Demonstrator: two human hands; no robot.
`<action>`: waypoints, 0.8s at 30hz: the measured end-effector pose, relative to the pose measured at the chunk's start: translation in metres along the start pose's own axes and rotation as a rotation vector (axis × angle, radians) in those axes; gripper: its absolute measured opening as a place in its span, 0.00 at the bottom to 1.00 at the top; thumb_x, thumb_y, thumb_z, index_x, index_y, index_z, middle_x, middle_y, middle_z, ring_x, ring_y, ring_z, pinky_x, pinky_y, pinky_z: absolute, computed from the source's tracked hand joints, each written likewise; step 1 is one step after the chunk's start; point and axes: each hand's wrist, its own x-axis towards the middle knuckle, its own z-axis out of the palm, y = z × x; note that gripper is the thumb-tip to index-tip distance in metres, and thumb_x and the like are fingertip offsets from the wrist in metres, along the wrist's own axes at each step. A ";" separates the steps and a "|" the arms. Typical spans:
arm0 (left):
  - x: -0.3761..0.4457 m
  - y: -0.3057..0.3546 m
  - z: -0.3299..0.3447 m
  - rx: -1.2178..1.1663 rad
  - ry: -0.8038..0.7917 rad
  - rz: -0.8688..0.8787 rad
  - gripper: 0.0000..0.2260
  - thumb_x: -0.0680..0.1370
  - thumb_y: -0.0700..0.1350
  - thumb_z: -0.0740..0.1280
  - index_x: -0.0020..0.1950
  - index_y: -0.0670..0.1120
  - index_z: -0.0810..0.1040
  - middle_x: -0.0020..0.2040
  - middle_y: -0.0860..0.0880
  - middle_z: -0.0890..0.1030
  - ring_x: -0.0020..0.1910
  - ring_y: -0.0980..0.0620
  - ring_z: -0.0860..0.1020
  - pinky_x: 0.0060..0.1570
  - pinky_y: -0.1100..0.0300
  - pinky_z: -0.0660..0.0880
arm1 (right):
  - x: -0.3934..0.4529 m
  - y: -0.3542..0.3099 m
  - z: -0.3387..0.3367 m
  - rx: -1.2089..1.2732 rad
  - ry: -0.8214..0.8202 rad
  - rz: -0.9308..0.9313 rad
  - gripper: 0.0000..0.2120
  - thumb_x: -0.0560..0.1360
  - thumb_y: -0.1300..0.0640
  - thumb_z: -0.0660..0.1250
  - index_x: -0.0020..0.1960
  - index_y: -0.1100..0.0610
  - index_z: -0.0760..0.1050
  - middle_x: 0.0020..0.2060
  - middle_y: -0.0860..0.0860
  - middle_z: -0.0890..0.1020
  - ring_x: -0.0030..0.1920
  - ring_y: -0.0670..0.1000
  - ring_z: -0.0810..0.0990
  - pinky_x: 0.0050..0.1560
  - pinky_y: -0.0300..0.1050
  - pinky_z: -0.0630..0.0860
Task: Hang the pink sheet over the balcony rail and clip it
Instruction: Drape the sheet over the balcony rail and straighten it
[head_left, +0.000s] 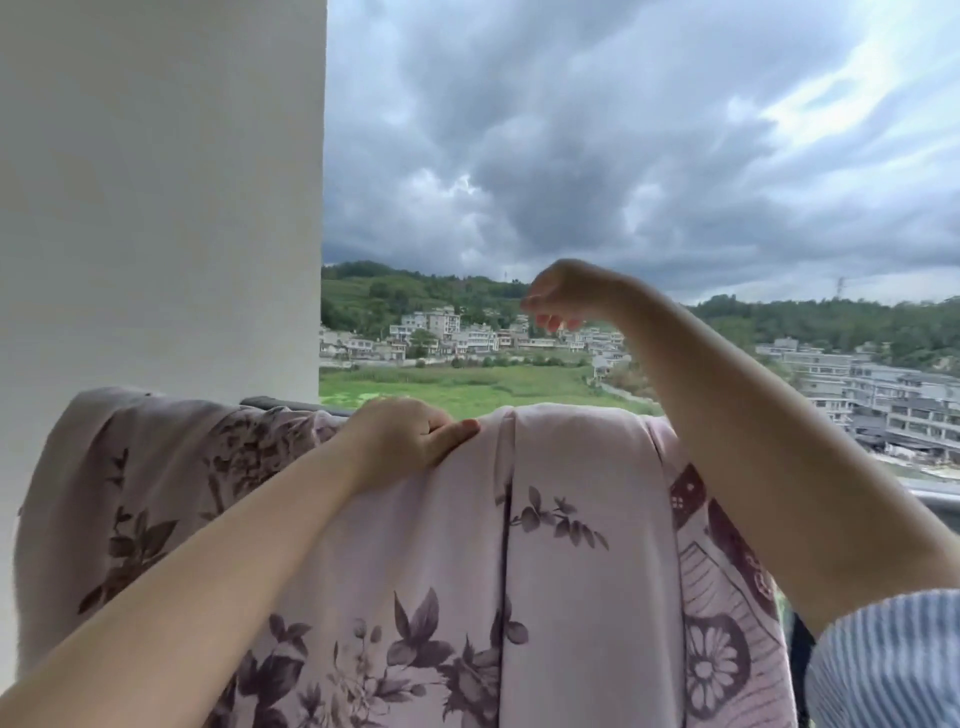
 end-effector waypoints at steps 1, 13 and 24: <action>-0.001 0.000 -0.001 -0.007 -0.025 -0.013 0.21 0.70 0.63 0.45 0.26 0.50 0.63 0.32 0.47 0.72 0.36 0.48 0.71 0.38 0.56 0.65 | -0.022 0.001 -0.010 -0.063 0.112 -0.034 0.16 0.77 0.55 0.59 0.51 0.68 0.76 0.49 0.64 0.82 0.50 0.61 0.80 0.50 0.51 0.77; 0.011 0.021 -0.001 0.161 -0.032 -0.246 0.21 0.80 0.50 0.49 0.56 0.37 0.75 0.63 0.36 0.72 0.64 0.39 0.68 0.66 0.42 0.63 | -0.263 0.084 0.160 0.610 0.016 0.435 0.14 0.70 0.45 0.64 0.48 0.54 0.76 0.44 0.50 0.80 0.51 0.55 0.77 0.46 0.41 0.75; -0.009 0.049 -0.002 0.131 0.061 -0.571 0.21 0.78 0.46 0.56 0.65 0.33 0.65 0.66 0.35 0.68 0.65 0.39 0.67 0.64 0.50 0.63 | -0.283 0.103 -0.033 0.079 0.697 0.489 0.16 0.74 0.60 0.63 0.28 0.59 0.67 0.24 0.51 0.68 0.27 0.52 0.65 0.26 0.37 0.56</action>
